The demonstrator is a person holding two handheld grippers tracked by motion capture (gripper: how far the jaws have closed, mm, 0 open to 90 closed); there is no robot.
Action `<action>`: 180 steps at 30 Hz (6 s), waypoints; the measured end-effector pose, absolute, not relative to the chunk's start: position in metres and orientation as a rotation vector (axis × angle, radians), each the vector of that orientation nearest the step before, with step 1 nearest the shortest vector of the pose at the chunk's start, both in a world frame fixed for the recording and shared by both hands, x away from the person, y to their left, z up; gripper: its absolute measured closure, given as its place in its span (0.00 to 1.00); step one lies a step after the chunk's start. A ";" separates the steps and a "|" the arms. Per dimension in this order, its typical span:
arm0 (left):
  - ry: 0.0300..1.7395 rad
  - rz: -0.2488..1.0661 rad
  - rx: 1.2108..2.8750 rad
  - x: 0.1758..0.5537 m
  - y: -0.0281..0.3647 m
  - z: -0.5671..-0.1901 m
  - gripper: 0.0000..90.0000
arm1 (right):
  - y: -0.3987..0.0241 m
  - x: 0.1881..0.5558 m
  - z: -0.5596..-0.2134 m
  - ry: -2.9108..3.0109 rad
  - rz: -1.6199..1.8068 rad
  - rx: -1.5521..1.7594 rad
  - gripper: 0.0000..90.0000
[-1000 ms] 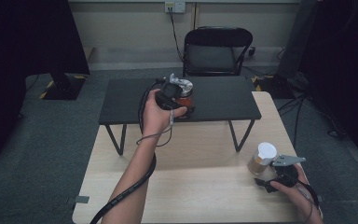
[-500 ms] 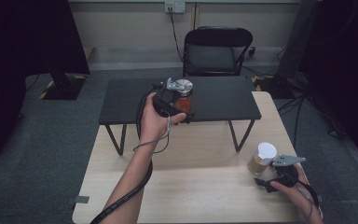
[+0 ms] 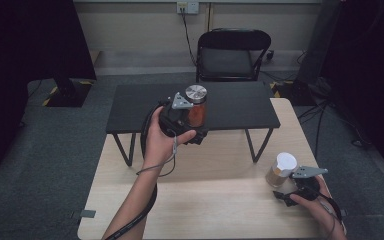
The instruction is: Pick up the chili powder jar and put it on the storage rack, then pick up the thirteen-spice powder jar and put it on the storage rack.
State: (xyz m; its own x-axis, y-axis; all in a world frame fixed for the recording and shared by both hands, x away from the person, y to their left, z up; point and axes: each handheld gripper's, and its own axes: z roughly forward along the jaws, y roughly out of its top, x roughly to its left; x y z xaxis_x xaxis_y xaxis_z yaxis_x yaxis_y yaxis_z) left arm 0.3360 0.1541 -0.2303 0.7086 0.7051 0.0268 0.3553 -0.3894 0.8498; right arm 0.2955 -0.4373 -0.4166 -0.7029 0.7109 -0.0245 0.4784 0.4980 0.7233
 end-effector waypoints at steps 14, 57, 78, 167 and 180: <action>0.750 0.470 2.016 0.315 0.150 -0.248 0.03 | -0.437 0.295 -0.417 2.426 1.024 0.998 0.00; 0.748 0.304 2.029 0.315 0.154 -0.361 0.03 | -0.437 0.295 -0.417 2.426 1.023 0.998 0.00; 0.795 0.271 2.060 0.311 0.161 -0.394 0.03 | -0.437 0.295 -0.417 2.426 1.023 0.998 0.00; 0.858 0.374 2.182 0.290 0.168 -0.425 0.00 | -0.438 0.296 -0.416 2.434 1.023 0.987 0.00; 0.858 0.375 2.182 0.290 0.168 -0.425 0.00 | -0.440 0.296 -0.417 2.430 1.035 0.994 0.01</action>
State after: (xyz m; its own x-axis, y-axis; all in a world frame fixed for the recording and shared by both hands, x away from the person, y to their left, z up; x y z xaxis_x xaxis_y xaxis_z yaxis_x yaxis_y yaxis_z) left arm 0.2900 0.1677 -0.4252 0.7328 0.6805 -0.0013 0.4615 -0.4956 0.7358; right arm 0.2959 -0.4404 -0.4166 -0.7073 0.7066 -0.0189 0.4760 0.4958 0.7263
